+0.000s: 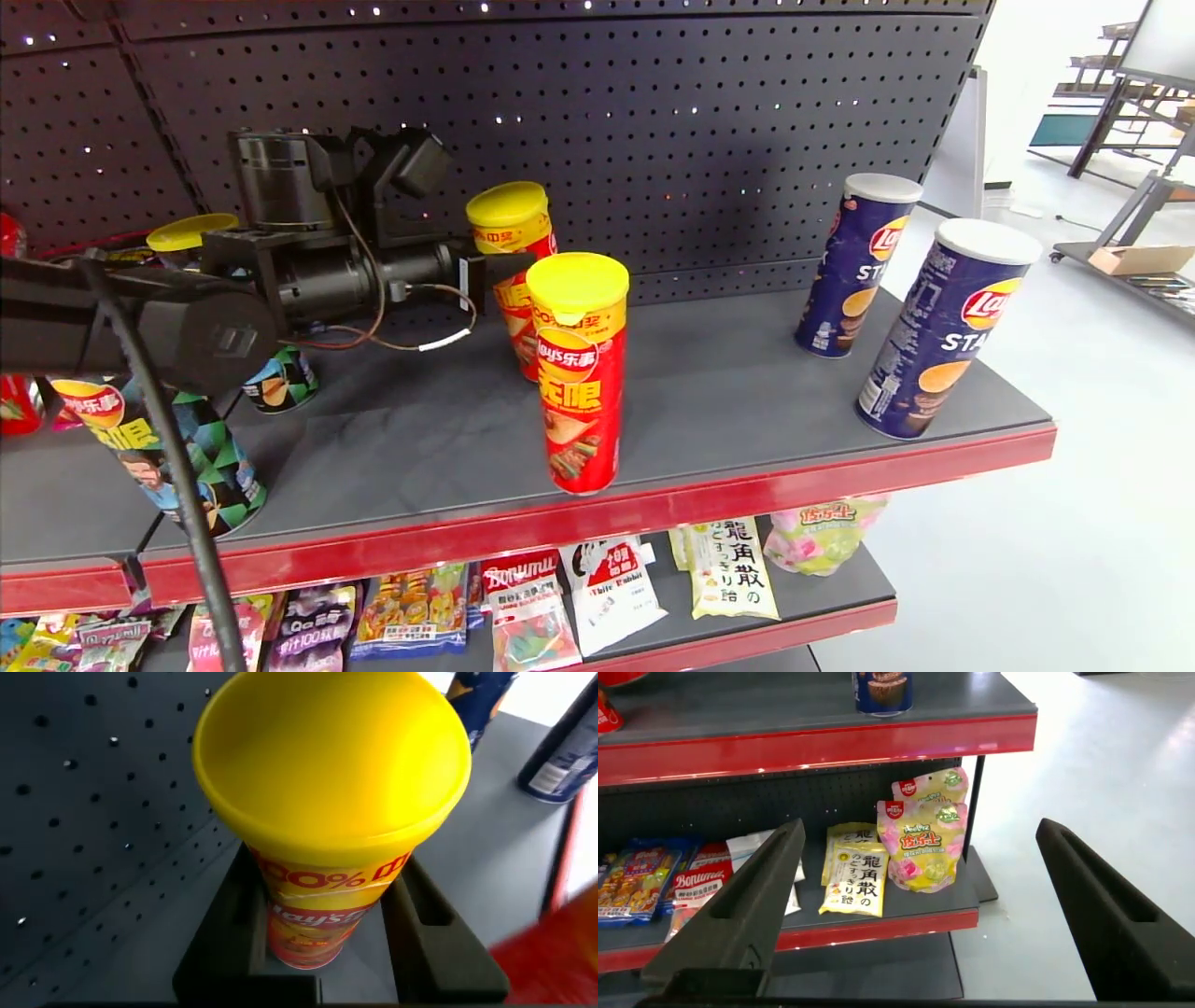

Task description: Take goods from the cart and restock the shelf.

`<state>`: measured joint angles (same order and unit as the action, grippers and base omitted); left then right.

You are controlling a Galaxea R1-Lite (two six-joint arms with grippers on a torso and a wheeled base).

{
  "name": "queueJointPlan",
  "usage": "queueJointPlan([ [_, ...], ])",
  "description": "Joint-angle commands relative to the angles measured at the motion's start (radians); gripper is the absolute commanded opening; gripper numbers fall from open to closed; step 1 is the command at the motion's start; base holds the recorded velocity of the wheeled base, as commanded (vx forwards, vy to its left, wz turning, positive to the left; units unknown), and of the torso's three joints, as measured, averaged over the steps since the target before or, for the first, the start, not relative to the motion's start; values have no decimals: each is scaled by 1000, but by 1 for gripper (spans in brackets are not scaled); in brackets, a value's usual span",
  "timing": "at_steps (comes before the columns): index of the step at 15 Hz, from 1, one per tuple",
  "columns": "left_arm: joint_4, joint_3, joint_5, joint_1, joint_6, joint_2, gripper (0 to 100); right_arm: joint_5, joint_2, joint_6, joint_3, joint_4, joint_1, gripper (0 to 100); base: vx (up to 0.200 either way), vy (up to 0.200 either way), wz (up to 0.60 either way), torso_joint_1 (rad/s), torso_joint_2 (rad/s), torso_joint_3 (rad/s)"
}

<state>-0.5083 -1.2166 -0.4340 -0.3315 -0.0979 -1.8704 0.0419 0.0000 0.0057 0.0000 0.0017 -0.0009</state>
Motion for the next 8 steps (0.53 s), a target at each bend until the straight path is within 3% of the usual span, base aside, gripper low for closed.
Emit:
queueJointPlan([
  [1,1,-50,0,-3,-3,-56,0,1,2,0,0,0,-1,100,0,0,0,0,0,0],
  [8,5,-67,-3,-34,-5,-69,0,1,2,0,0,0,1,100,0,0,0,0,0,0],
])
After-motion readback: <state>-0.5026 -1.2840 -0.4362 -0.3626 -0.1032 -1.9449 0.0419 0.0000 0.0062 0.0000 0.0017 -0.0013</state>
